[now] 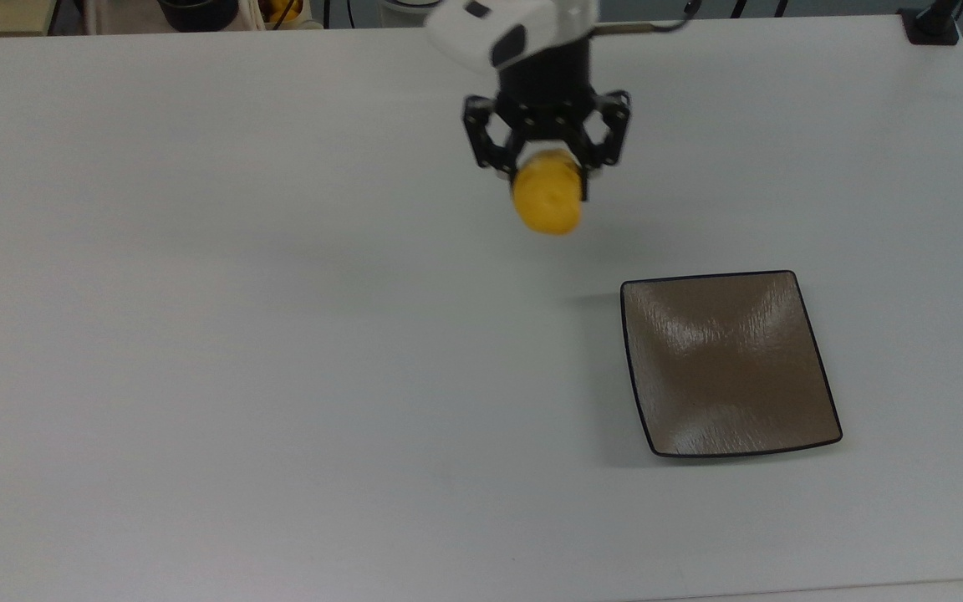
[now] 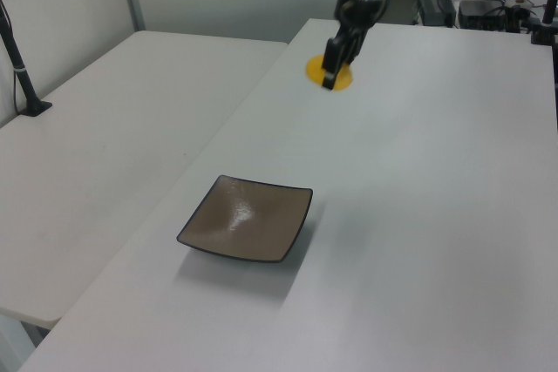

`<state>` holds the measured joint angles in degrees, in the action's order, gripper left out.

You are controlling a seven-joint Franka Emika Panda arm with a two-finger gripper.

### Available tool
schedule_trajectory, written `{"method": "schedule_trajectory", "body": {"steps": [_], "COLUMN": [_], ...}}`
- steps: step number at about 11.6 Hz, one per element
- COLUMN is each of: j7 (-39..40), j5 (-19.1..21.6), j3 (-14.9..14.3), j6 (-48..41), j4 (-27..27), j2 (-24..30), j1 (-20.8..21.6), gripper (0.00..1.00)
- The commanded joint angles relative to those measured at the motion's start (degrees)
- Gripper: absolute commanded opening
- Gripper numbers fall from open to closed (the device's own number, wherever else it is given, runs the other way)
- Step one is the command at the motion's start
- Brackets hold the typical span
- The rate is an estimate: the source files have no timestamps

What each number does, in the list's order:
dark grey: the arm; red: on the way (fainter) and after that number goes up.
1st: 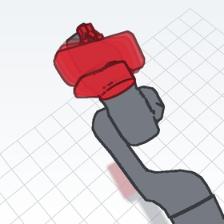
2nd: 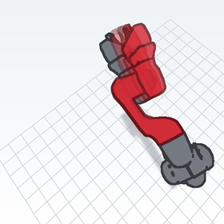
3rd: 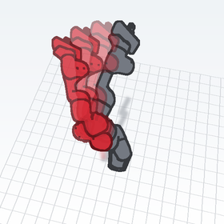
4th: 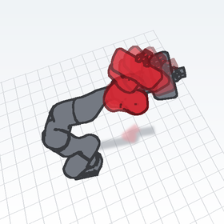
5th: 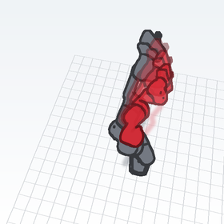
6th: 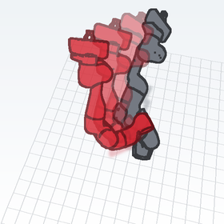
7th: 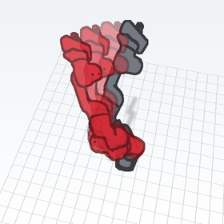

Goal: Put potatoes on a ceramic plate
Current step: 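Lift the potato and carry it over the brown square plate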

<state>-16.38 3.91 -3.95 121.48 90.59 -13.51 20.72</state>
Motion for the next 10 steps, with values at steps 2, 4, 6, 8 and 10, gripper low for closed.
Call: {"method": "schedule_trajectory", "body": {"steps": [2, 4, 6, 8, 10], "j7": [-3.22, -2.87, -2.69, -2.78, -2.78], "j5": [-0.3, -0.39, -0.39, -0.39, -0.48], "j3": [0.35, 0.35, 0.52, 0.61, 0.61], "j6": [14.53, 20.52, 24.66, 28.71, 30.47], "j4": [-1.91, -1.91, -2.17, -5.15, -7.44], "j2": [-7.65, -11.35, -14.33, -19.51, -23.39], "j1": [5.02, 6.79, 7.93, 8.98, 10.13], "gripper": [0.42, 0.44, 0.46, 0.46, 0.46]}}
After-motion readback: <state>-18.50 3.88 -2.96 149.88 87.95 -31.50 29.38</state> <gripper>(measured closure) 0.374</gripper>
